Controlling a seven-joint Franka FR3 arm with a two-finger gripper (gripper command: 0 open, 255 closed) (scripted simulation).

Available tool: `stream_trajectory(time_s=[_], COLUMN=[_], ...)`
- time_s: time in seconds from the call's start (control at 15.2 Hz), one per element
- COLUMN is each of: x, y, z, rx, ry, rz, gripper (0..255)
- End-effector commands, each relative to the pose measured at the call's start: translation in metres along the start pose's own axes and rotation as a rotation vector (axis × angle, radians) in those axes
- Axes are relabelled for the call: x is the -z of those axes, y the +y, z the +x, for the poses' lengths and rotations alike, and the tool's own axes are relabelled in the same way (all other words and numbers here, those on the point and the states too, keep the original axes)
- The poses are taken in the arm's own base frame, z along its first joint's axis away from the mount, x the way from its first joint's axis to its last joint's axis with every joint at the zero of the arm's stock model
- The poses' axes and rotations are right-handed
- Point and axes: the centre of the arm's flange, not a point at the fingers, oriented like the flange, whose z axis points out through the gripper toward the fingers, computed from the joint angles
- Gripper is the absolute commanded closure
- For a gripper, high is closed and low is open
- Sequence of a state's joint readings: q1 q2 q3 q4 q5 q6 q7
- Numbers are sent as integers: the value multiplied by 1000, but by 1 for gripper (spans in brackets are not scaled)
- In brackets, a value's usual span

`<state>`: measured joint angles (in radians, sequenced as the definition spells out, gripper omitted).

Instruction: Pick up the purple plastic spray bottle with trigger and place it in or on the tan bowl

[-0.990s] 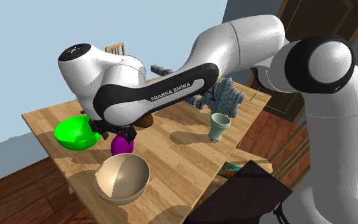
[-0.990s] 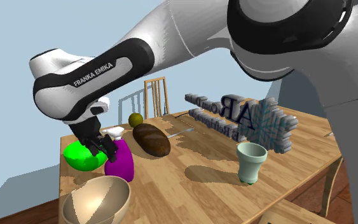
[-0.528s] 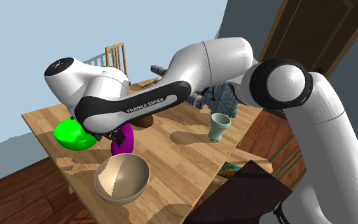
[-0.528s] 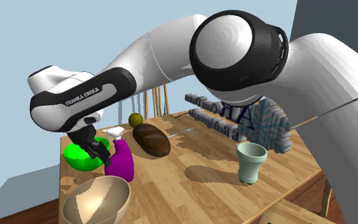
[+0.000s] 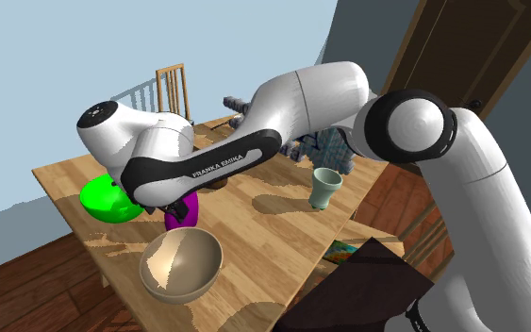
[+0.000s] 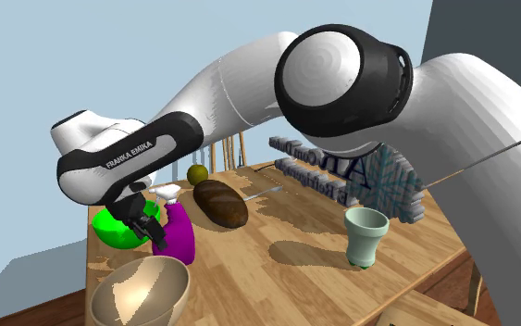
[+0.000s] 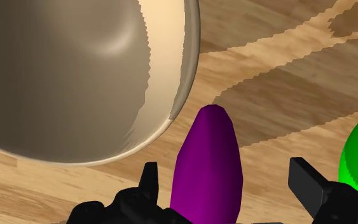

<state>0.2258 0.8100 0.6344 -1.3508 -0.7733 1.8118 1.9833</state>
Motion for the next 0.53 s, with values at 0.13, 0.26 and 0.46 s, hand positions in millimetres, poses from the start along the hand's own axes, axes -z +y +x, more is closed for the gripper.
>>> stream_trajectory(time_s=[0.13, 0.26, 0.46], x=[0, 0, 0], y=[0, 0, 0], z=[0, 0, 0], rx=[0, 0, 0], ry=[0, 0, 0], rz=[0, 0, 0], gripper=[0, 255, 255])
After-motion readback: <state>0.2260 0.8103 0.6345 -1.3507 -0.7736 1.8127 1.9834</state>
